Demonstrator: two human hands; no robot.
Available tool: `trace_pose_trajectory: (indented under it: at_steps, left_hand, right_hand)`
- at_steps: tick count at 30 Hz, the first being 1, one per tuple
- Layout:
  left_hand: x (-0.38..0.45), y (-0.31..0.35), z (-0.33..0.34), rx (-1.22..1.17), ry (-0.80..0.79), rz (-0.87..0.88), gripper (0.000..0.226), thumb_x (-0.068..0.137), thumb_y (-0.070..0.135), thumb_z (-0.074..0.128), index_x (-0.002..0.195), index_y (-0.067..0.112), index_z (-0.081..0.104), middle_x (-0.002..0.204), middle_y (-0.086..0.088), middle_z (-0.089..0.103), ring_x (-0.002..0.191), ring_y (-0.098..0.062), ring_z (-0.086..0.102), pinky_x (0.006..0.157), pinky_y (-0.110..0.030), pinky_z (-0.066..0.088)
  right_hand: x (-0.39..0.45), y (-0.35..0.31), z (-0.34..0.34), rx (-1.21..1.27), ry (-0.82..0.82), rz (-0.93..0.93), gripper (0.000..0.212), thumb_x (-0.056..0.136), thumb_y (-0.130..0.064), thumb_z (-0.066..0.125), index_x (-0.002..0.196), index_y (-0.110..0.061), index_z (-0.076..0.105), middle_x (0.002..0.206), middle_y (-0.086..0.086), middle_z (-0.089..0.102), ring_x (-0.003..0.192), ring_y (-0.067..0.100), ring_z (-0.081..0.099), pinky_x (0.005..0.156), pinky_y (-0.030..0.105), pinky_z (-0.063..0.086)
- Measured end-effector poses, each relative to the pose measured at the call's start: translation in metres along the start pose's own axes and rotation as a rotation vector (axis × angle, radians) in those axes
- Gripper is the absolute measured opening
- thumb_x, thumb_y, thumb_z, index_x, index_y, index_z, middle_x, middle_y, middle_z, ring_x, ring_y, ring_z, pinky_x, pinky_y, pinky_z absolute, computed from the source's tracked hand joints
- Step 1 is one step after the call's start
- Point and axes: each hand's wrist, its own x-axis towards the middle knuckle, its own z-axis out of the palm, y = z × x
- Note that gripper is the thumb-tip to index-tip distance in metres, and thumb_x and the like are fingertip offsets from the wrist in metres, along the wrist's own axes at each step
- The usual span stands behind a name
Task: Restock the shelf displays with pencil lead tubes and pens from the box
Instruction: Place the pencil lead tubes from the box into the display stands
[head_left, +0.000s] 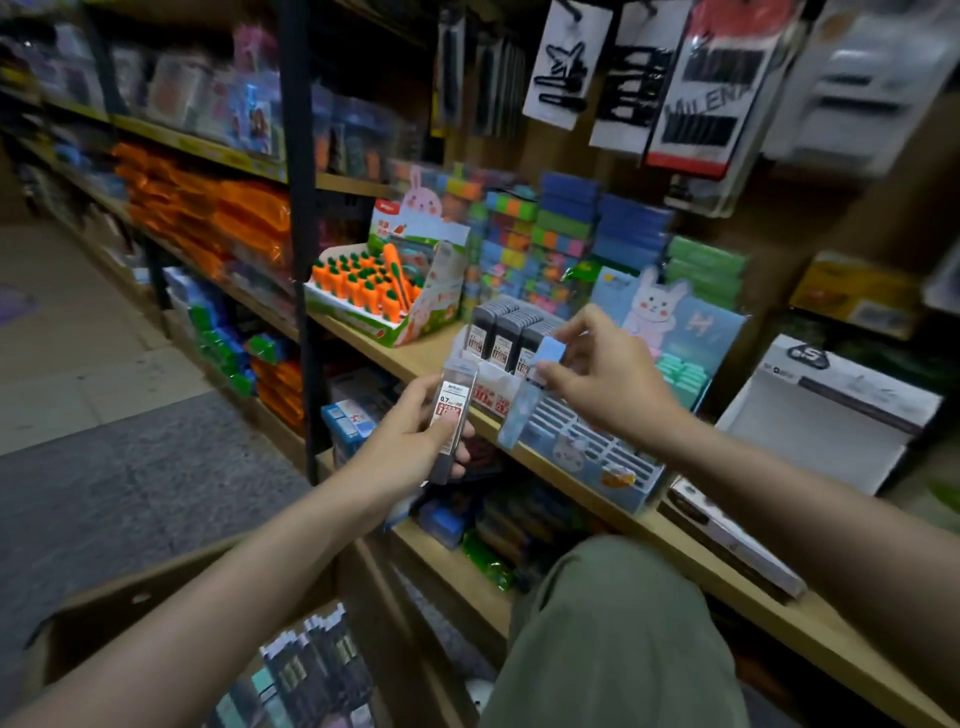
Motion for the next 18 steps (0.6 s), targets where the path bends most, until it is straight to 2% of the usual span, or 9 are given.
trace_pose_trajectory:
  at_steps: [2,6,8,11,13,16,18]
  left_hand:
    - [0.006,-0.002,-0.001,-0.024,0.028,0.001,0.028,0.102,0.01,0.044,0.129,0.019,0.045,0.087,-0.007,0.061,0.064,-0.013,0.059,0.059,-0.026,0.055]
    - [0.018,-0.011,-0.006,-0.035,0.029,-0.031,0.02,0.1,0.015,0.05,0.119,0.018,0.056,0.089,-0.001,0.07,0.07,-0.012,0.067,0.065,-0.031,0.057]
    - [0.023,-0.018,-0.008,-0.03,0.016,-0.043,0.016,0.1,0.016,0.052,0.113,0.021,0.059,0.09,0.0,0.073,0.073,-0.012,0.069,0.065,-0.029,0.057]
    - [0.026,-0.026,-0.009,-0.028,0.008,-0.059,0.013,0.099,0.017,0.052,0.107,0.024,0.061,0.09,0.003,0.074,0.074,-0.01,0.071,0.06,-0.022,0.054]
    - [0.028,-0.03,-0.009,-0.027,-0.005,-0.069,0.013,0.099,0.018,0.052,0.107,0.025,0.06,0.09,0.004,0.074,0.075,-0.01,0.071,0.06,-0.022,0.054]
    - [0.031,-0.033,-0.008,-0.024,-0.041,-0.077,0.016,0.099,0.017,0.052,0.11,0.025,0.06,0.091,0.002,0.074,0.075,-0.01,0.07,0.06,-0.024,0.053]
    - [0.032,-0.035,-0.008,-0.03,-0.052,-0.077,0.016,0.099,0.016,0.052,0.112,0.023,0.059,0.089,0.002,0.074,0.074,-0.01,0.07,0.061,-0.024,0.053]
  right_hand:
    - [0.015,0.002,-0.021,-0.066,0.065,-0.009,0.027,0.083,-0.027,0.076,0.092,-0.023,0.051,0.078,-0.007,0.064,0.071,0.008,0.062,0.061,0.024,0.048]
    - [0.044,0.006,-0.045,-0.166,0.151,0.015,0.027,0.079,-0.026,0.08,0.09,-0.017,0.058,0.082,-0.002,0.065,0.073,0.013,0.063,0.069,0.031,0.051]
    - [0.054,0.011,-0.045,-0.231,0.138,0.024,0.025,0.08,-0.027,0.078,0.091,-0.015,0.059,0.084,0.001,0.065,0.076,0.017,0.063,0.069,0.033,0.049]
    - [0.063,0.019,-0.035,-0.346,0.105,0.033,0.02,0.083,-0.023,0.075,0.09,-0.012,0.06,0.079,0.001,0.062,0.079,0.022,0.062,0.066,0.029,0.042]
    - [0.067,0.025,-0.028,-0.385,0.078,0.045,0.019,0.084,-0.021,0.074,0.089,-0.01,0.06,0.075,0.0,0.06,0.081,0.025,0.06,0.066,0.03,0.041]
    - [0.07,0.033,-0.019,-0.397,0.05,0.053,0.019,0.084,-0.018,0.073,0.086,-0.009,0.056,0.076,0.003,0.06,0.082,0.027,0.061,0.066,0.032,0.043]
    - [0.071,0.035,-0.015,-0.42,0.054,0.054,0.018,0.083,-0.019,0.072,0.085,-0.011,0.056,0.08,0.007,0.063,0.083,0.028,0.062,0.07,0.037,0.05]
